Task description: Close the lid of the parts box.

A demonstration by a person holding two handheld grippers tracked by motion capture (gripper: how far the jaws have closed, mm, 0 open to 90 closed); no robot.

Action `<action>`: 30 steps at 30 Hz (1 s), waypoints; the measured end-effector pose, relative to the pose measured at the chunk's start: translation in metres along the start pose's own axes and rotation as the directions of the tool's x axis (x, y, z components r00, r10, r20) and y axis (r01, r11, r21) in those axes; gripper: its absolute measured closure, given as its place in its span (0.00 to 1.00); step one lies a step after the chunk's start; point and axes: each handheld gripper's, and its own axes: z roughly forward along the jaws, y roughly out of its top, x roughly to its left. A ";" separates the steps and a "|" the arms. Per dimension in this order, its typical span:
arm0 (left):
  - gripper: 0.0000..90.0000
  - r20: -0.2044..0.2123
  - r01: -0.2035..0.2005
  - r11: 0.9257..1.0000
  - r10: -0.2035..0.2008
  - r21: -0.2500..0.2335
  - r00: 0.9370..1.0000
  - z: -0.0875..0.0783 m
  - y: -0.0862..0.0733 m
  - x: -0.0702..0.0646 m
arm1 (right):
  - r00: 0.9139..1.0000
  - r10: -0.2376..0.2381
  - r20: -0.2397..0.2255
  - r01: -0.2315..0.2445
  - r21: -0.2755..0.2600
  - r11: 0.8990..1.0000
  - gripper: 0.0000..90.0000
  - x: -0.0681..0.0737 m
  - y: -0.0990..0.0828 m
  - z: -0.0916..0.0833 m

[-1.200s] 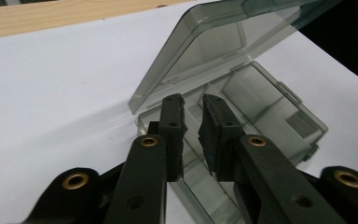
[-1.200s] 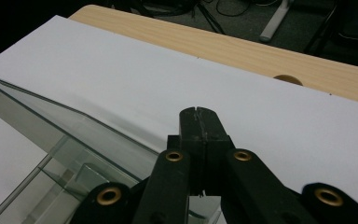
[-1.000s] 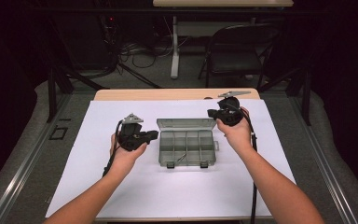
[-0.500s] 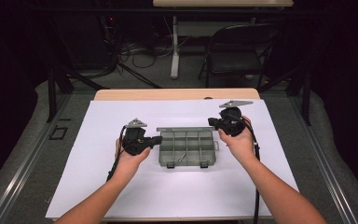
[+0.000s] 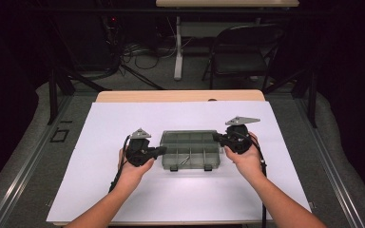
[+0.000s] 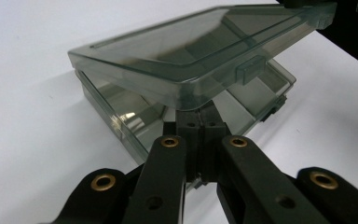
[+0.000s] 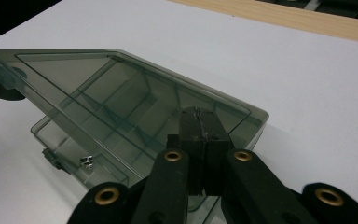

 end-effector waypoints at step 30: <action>1.00 -0.006 -0.029 0.999 0.030 0.035 1.000 0.008 -0.036 -0.002 | 1.000 -0.020 0.022 0.021 -0.029 0.999 1.00 0.017 -0.046 -0.009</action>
